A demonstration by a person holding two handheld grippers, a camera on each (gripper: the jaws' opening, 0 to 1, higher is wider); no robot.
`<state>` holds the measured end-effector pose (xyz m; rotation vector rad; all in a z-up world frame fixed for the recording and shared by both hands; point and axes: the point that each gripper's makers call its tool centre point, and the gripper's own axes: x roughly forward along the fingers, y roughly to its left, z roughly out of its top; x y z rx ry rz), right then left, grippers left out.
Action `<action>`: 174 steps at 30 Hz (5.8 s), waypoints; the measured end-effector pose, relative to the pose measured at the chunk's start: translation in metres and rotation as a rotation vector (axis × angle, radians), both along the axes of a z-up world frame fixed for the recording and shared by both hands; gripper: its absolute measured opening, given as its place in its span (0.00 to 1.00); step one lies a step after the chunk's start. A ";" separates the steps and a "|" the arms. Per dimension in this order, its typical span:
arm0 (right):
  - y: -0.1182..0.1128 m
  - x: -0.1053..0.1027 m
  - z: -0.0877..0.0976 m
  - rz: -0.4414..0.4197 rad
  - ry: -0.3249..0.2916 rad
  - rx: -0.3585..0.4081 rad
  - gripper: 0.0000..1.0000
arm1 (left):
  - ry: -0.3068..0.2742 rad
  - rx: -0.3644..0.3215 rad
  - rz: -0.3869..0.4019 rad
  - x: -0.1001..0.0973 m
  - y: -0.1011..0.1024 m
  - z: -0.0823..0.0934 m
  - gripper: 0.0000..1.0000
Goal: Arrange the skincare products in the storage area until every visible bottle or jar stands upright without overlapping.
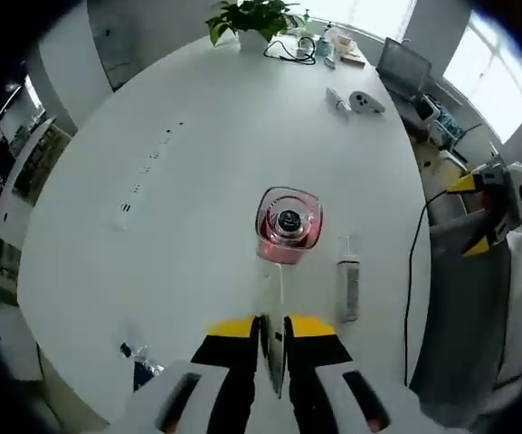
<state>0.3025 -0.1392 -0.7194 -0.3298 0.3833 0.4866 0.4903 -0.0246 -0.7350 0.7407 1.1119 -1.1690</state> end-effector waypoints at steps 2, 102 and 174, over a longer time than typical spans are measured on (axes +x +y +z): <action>-0.001 0.001 0.002 -0.007 -0.005 0.008 0.45 | -0.040 0.016 -0.078 0.003 0.000 0.001 0.11; 0.023 0.092 -0.137 0.792 0.486 -0.465 0.42 | -0.087 -0.650 0.760 -0.239 0.057 -0.015 0.54; 0.090 -0.088 0.014 0.838 0.459 -0.390 0.16 | -0.263 -0.810 0.463 -0.274 0.041 0.015 0.51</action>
